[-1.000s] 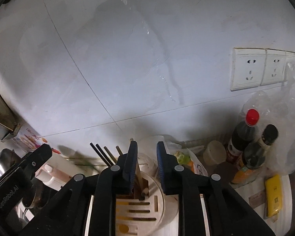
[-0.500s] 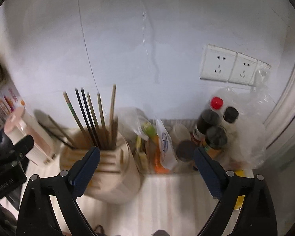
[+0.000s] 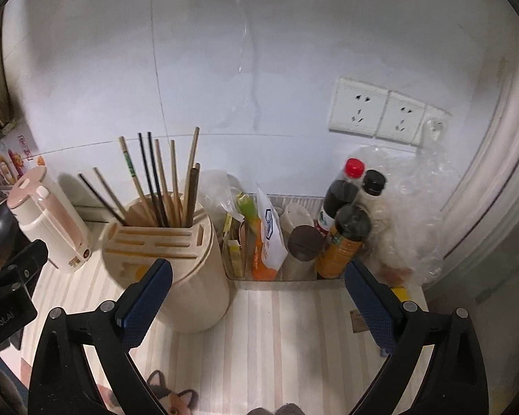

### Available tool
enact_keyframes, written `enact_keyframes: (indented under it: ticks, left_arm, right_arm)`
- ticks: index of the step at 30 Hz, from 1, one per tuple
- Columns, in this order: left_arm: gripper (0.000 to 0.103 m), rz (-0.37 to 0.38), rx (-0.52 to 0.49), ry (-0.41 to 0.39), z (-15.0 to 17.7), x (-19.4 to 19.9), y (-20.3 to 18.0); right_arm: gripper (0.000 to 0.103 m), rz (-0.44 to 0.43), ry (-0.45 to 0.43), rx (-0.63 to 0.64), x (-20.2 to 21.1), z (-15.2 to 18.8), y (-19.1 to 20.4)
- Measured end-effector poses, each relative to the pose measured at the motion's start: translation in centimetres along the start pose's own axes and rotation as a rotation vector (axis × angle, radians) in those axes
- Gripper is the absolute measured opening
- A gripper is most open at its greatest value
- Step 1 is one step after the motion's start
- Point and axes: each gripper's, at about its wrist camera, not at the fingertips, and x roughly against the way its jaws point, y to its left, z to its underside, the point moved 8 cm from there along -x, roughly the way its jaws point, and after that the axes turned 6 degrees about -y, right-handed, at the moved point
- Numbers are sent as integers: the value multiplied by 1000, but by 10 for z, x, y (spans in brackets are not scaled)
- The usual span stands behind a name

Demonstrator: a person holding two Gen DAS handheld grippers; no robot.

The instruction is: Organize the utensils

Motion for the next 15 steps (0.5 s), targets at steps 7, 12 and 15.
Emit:
enact_keyframes:
  ticks: [7, 12, 15]
  left_arm:
    - [103, 44, -17, -75, 15, 80, 13]
    - [103, 79, -37, -87, 38, 137, 25]
    - [103, 98, -41, -87, 54, 165, 34]
  right_arm:
    - [103, 37, -87, -31, 94, 17, -7]
    - [103, 67, -126, -54, 169, 39, -5]
    - [103, 67, -135, -67, 207, 54, -3]
